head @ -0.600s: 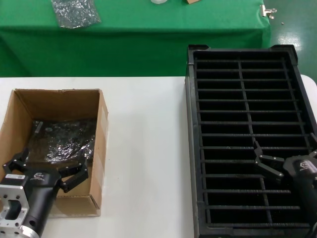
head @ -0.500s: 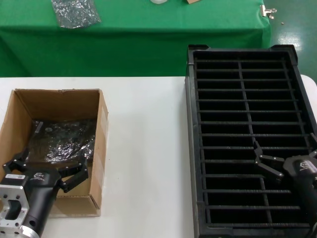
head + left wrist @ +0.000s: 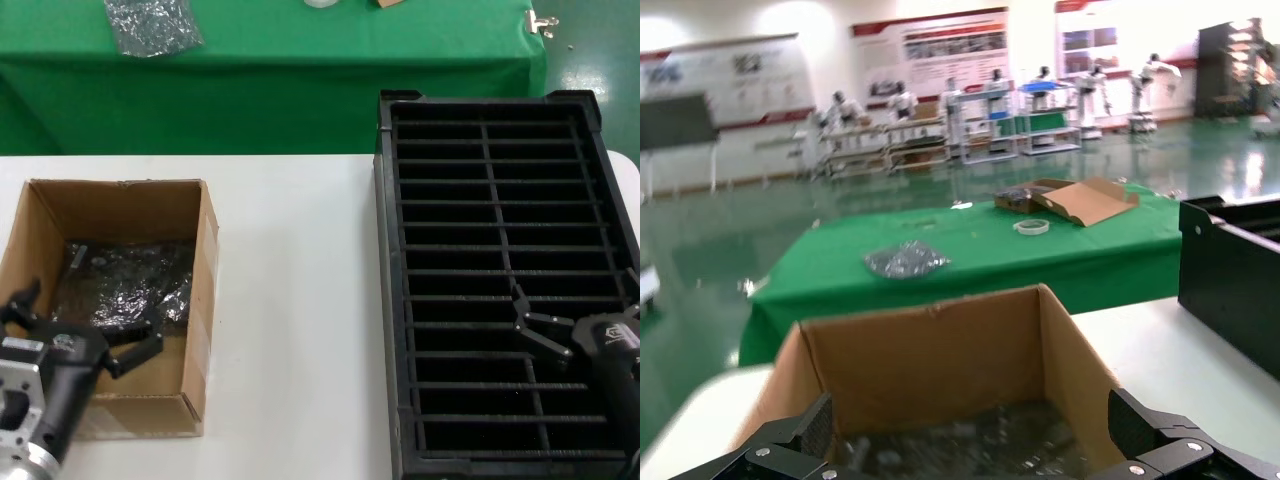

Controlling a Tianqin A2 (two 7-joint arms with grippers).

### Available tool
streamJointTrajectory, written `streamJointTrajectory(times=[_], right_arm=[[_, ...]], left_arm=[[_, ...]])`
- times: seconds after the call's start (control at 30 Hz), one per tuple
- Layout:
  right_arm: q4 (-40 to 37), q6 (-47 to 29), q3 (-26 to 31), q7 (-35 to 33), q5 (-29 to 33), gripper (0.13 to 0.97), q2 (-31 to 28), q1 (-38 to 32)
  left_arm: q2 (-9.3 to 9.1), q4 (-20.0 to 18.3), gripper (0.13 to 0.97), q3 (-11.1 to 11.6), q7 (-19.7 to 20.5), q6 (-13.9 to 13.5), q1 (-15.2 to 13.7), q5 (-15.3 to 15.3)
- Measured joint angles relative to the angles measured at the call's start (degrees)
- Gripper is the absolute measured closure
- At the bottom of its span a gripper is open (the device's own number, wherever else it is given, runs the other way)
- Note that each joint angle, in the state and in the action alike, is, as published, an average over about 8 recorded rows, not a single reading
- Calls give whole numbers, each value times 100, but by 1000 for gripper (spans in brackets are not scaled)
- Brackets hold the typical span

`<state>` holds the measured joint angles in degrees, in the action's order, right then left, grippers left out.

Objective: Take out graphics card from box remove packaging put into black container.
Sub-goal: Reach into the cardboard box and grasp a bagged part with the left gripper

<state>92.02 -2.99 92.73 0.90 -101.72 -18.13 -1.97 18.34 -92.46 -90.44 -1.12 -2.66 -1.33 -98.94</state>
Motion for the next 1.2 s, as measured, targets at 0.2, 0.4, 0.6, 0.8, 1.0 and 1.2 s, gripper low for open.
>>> streamJointTrajectory(times=[0.2, 0.4, 0.6, 0.8, 1.0, 1.2], right_arm=[[0, 0, 0, 0, 0, 129, 0, 0], [0, 0, 0, 0, 0, 129, 0, 0], [0, 0, 0, 0, 0, 129, 0, 0], [0, 0, 0, 0, 0, 129, 0, 0], [0, 0, 0, 0, 0, 129, 0, 0], [0, 0, 0, 0, 0, 129, 0, 0]], left_arm=[[592, 132, 132, 58, -436, -387, -330, 273], [1328, 689, 132, -255, -1319, -1034, -956, 664], [1780, 1680, 132, -887, -2369, -1810, -1919, 1134], [1826, 2773, 132, -1556, -3234, -2468, -2928, 1568], [1632, 3627, 132, -2024, -3929, -2752, -3612, 1872], [1389, 4218, 132, -2239, -4497, -2635, -3981, 2014]])
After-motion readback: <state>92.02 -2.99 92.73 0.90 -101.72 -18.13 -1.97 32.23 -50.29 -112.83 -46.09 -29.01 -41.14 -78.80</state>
